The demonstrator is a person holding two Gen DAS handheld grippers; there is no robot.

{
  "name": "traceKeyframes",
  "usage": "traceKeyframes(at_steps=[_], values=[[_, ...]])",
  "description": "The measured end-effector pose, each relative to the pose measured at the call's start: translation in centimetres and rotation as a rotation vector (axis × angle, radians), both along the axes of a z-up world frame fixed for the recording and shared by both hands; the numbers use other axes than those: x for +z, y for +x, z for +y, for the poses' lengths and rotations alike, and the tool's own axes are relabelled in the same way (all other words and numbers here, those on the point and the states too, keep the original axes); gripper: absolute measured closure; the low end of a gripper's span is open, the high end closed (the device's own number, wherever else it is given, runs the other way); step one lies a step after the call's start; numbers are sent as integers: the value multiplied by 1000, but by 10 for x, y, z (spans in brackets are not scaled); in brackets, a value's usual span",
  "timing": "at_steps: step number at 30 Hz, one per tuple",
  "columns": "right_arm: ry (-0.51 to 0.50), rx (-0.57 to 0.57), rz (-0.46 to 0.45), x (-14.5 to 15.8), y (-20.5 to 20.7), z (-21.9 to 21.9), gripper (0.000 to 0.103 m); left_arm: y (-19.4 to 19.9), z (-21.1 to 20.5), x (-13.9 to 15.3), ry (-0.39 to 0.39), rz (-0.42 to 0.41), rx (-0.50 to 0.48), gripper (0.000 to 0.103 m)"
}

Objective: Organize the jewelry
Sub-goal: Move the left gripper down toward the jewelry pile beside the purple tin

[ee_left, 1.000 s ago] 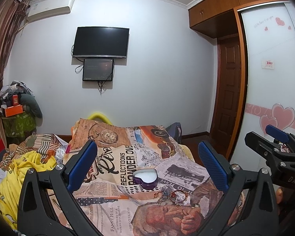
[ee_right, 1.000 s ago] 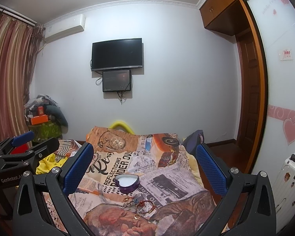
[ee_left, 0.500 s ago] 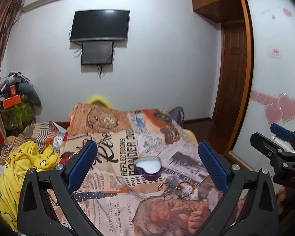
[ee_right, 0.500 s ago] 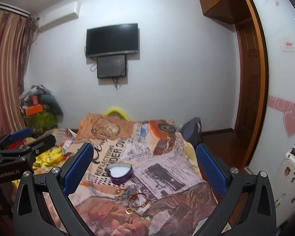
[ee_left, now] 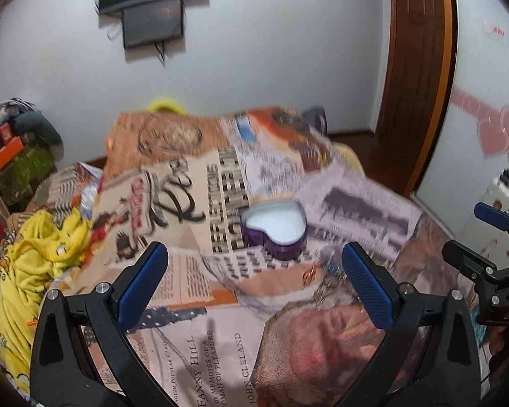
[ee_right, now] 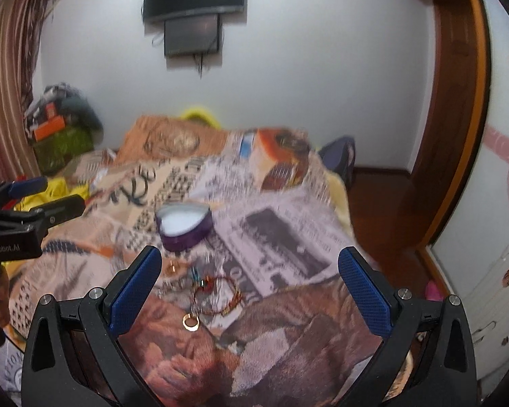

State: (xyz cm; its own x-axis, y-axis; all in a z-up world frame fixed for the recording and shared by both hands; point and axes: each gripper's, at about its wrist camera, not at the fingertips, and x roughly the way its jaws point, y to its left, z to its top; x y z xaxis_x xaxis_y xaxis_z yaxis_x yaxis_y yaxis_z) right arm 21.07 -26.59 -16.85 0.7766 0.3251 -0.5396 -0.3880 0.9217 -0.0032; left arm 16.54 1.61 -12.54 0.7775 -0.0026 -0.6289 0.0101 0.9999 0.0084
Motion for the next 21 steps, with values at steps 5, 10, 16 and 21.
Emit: traceKeyframes(at_steps=[5, 10, 16, 21], values=[[-2, 30, 112, -26, 19, -2, 0, 14, -6, -27, 6, 81, -51, 0], [-7, 38, 188, -45, 28, 0, 0, 26, -6, -49, -32, 180, -88, 0], [-20, 96, 258, -63, 30, 8, 22, 31, -8, -68, -58, 256, -114, 6], [-15, 156, 316, -74, 29, 18, 42, 32, -11, -79, -74, 301, -136, 23]])
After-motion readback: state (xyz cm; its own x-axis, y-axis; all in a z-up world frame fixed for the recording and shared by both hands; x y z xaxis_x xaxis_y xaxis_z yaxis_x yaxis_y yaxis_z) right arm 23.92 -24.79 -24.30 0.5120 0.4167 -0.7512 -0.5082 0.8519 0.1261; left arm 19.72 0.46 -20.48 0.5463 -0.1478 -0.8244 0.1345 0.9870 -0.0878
